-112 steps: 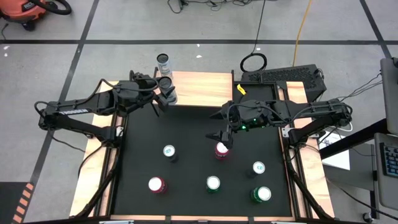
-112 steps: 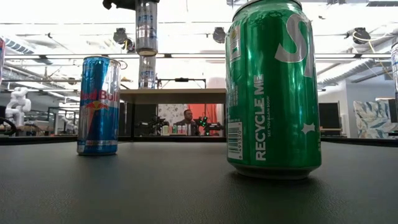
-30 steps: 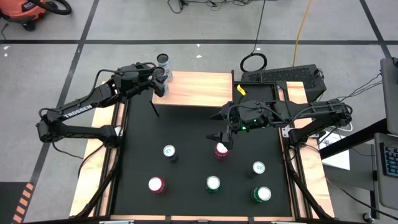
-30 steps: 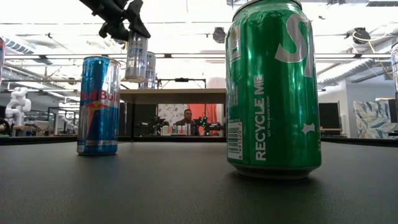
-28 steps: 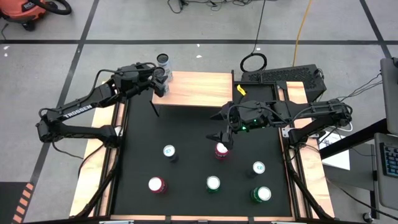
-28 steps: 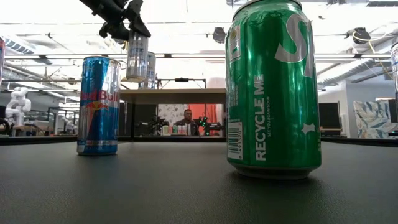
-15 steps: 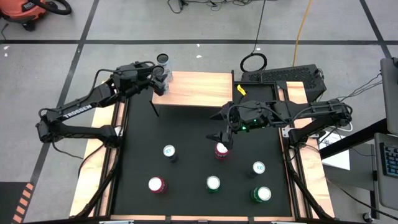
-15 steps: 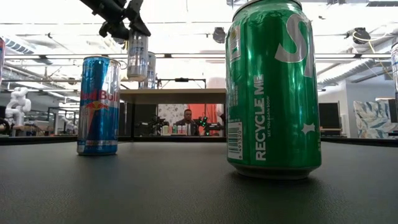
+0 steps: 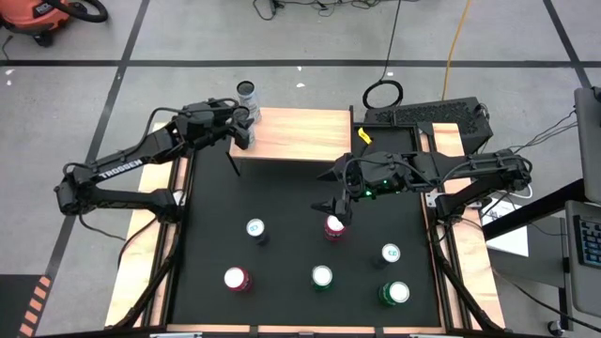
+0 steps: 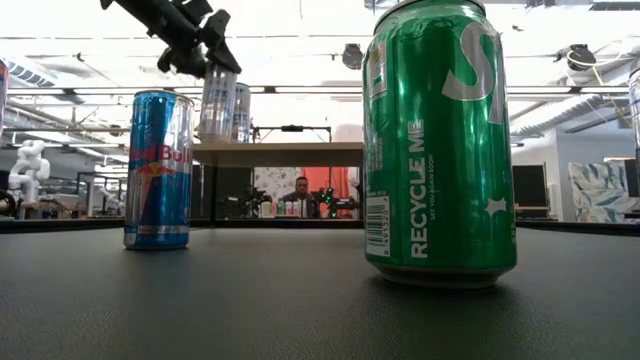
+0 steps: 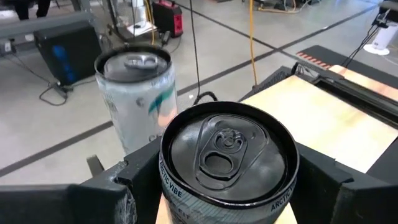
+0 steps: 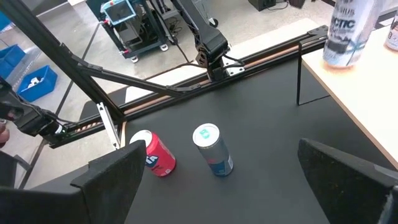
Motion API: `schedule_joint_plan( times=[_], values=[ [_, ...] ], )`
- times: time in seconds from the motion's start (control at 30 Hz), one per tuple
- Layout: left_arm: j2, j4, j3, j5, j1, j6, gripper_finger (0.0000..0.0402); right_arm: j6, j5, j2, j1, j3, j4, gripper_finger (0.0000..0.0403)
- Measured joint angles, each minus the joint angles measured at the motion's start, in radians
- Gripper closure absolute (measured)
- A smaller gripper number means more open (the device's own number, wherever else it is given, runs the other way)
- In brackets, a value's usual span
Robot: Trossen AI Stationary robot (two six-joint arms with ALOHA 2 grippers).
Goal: Place canned beverage on shelf
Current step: Put the white-blue soda can, aligned with the other white-blue soda can on the shelf
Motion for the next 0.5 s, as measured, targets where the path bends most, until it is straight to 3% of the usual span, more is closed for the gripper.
schedule_joint_plan(
  times=[0.5],
  values=[
    [0.0, 0.037, -0.027, -0.015, 0.001, 0.008, 0.0139, 0.008, 0.0, 0.0, 0.0, 0.0, 0.0, 0.0003]
  ],
)
